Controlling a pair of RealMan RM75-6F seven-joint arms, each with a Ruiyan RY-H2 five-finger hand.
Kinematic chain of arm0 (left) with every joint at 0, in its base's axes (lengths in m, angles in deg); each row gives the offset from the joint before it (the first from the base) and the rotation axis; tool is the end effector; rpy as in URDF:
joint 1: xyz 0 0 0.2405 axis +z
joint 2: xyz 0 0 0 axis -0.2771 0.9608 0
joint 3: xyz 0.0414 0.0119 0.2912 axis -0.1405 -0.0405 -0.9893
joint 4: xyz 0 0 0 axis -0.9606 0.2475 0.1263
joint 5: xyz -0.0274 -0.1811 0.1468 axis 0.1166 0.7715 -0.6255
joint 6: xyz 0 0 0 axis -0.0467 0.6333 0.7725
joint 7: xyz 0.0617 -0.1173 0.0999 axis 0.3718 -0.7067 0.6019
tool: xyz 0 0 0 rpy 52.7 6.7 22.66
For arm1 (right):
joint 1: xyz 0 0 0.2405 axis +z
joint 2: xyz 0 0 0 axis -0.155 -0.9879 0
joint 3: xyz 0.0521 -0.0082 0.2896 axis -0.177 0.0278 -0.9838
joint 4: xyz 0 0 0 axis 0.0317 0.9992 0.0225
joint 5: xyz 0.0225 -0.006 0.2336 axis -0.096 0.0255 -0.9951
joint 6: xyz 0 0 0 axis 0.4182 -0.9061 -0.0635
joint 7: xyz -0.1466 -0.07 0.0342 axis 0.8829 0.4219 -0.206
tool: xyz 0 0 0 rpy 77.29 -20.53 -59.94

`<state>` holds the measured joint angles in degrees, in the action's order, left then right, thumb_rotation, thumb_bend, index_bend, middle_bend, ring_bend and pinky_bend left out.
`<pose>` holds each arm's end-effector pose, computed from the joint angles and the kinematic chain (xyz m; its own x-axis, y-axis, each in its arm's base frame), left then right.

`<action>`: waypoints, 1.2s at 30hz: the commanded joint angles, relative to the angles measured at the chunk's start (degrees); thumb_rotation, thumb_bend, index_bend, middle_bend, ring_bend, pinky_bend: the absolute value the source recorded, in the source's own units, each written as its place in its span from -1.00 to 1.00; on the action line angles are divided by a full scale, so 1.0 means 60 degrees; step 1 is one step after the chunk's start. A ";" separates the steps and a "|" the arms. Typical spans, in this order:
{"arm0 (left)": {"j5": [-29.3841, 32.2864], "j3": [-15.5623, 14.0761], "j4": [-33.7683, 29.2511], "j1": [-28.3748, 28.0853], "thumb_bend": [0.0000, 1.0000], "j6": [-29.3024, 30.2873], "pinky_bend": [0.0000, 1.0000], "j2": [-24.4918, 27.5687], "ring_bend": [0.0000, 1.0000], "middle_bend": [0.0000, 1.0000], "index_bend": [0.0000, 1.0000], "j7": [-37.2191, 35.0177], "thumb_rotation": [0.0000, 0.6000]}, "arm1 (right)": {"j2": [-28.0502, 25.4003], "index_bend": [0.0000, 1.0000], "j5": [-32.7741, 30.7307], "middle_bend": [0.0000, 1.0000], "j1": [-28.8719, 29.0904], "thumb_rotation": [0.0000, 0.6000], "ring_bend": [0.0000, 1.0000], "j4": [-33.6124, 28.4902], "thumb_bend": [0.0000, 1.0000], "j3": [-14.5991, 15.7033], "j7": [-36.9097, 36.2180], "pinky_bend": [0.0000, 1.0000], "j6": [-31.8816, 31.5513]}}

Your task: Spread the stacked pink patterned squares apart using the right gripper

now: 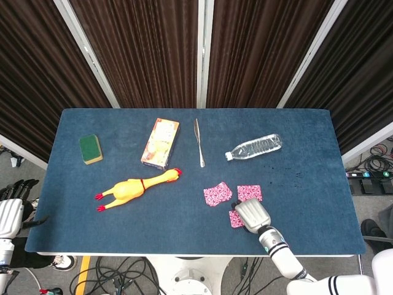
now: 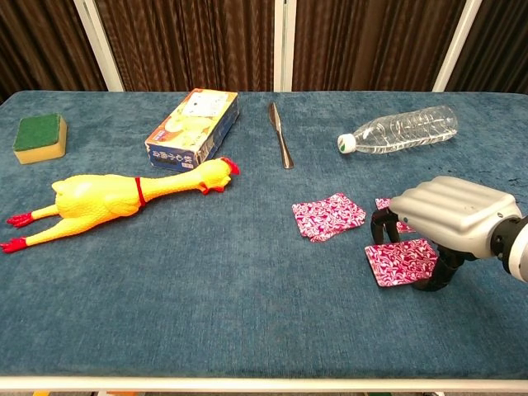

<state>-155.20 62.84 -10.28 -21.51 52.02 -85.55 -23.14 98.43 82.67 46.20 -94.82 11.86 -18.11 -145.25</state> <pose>-0.4422 0.2173 0.1197 0.3348 0.0331 0.9417 0.9375 0.0890 -0.3364 -0.2085 -0.2795 -0.0775 0.7132 -0.3618 0.6004 -0.6972 -0.4557 0.5534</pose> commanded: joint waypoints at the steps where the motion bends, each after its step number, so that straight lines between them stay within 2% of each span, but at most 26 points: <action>1: -0.0004 0.0004 0.0012 0.0002 -0.94 0.0011 -0.63 -0.0004 -0.84 -0.73 -0.67 -0.0013 1.00 | -0.0024 -0.14 -0.0032 -0.23 0.0015 1.00 0.58 -0.0017 -0.86 0.0014 -0.0004 0.81 0.0115; 7: 0.0020 0.0012 0.0053 0.0016 -0.94 0.0014 -0.63 -0.0021 -0.84 -0.73 -0.67 -0.0005 1.00 | -0.0013 -0.36 -0.0140 -0.36 0.0074 1.00 0.57 0.0033 -0.92 -0.0024 -0.0025 0.81 0.0342; 14: 0.0026 0.0031 0.0065 0.0030 -0.94 0.0046 -0.63 -0.0011 -0.84 -0.72 -0.67 -0.0039 1.00 | -0.0161 -0.48 -0.0062 -0.43 0.0059 1.00 0.57 -0.0097 -0.95 -0.0035 -0.0098 0.81 0.0344; 23: 0.0004 0.0031 0.0016 0.0027 -0.94 0.0063 -0.63 0.0017 -0.84 -0.73 -0.67 0.0001 1.00 | -0.1196 -0.49 0.0713 -0.43 -0.0251 1.00 0.57 -0.0917 -0.96 -0.0196 -0.0792 0.81 -0.0304; 28: -0.0021 0.0027 -0.0056 0.0017 -0.94 0.0079 -0.63 0.0032 -0.84 -0.73 -0.67 0.0084 1.00 | -0.2051 -0.49 0.1387 -0.39 -0.0803 1.00 0.57 -0.0699 -0.98 -0.0454 -0.2201 0.81 -0.1025; 31: -0.0045 0.0028 -0.0143 0.0017 -0.94 0.0121 -0.63 0.0062 -0.84 -0.73 -0.67 0.0168 1.00 | -0.2287 -0.49 0.2072 -0.38 -0.1273 1.00 0.55 0.0143 -0.98 -0.0644 -0.3426 0.77 -0.1723; 32: -0.0050 0.0031 -0.0184 0.0018 -0.94 0.0137 -0.63 0.0077 -0.84 -0.73 -0.67 0.0204 1.00 | -0.2309 -0.50 0.2464 -0.38 -0.1482 1.00 0.52 0.0602 -0.98 -0.0721 -0.4165 0.75 -0.2050; 36: -0.0029 0.0038 -0.0314 0.0000 -0.94 0.0101 -0.63 0.0151 -0.84 -0.73 -0.67 0.0321 1.00 | -0.2386 -0.50 0.3583 -0.39 -0.2149 1.00 -0.06 0.2197 -0.92 -0.0834 -0.7311 0.53 -0.2880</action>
<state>-155.41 63.06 -12.10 -21.49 52.68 -84.72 -21.29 85.66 96.49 38.29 -91.72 8.31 -45.45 -156.08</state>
